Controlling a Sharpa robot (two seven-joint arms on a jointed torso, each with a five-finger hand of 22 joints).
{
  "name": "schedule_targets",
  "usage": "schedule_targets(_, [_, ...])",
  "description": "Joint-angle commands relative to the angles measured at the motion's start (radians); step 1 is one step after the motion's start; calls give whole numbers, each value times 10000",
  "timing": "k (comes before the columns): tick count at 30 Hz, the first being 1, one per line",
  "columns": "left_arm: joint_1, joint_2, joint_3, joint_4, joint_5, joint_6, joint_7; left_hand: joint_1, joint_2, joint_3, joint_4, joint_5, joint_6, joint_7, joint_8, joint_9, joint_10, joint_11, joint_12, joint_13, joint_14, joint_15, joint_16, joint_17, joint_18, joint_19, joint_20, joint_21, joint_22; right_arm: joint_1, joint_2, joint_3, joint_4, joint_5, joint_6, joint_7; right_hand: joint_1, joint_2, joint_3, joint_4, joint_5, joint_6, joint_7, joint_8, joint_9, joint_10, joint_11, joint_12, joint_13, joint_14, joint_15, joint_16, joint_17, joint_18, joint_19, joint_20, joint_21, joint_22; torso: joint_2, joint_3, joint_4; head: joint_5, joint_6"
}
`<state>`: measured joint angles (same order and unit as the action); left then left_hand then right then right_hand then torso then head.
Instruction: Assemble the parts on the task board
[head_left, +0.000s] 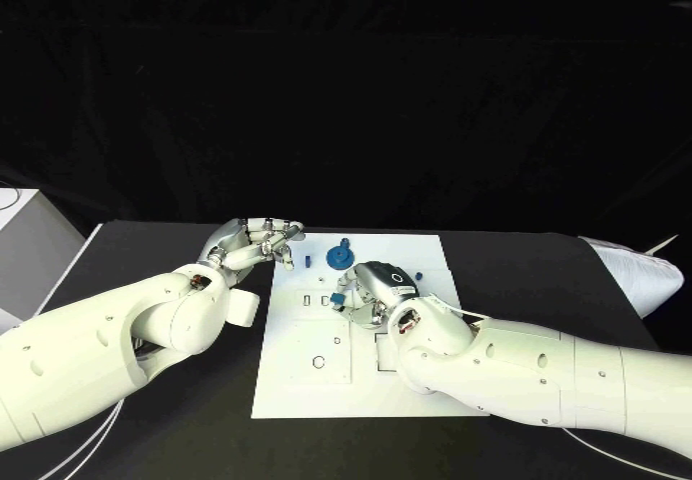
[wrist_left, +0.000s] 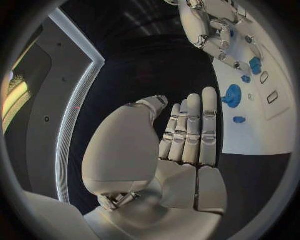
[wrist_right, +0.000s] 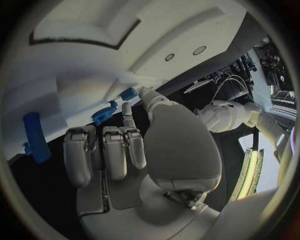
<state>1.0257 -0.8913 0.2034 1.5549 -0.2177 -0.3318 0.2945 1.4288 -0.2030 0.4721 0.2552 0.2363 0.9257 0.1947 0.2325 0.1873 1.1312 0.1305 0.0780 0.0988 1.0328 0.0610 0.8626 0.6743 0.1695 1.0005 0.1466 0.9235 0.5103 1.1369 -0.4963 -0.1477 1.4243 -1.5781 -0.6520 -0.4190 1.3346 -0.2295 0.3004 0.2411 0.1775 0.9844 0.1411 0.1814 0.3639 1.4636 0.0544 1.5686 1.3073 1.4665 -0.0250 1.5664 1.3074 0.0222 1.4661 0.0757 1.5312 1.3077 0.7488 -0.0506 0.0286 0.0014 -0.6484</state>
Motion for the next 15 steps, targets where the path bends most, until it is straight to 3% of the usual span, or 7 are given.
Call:
schedule_targets(1, [-1,3,4,23,-28,107,42,-120,0,45,-12,-44,-18,-52,69,10,22,-33,49,16,13,-49,45,-9,152,-75,29,36,10,-15,-24,-1,17,-217,246,-59,22,-71,-46,3,-10,-61,-12,-61,-8,1072,41,21,2635,1043,67,44,2634,-98,861,55,-22,2216,4,1,-8,3,-2])
schedule_targets(15, [-3,11,3,22,-30,112,35,-115,1,55,-21,-42,-25,-55,74,17,18,-36,48,16,13,-51,50,-13,151,-83,26,52,18,-22,90,-1,-114,-260,540,-149,27,-66,-73,15,-16,-63,-12,-59,-10,1072,41,21,2635,1043,72,44,2634,-99,863,60,-17,2221,7,0,3,-21,-22])
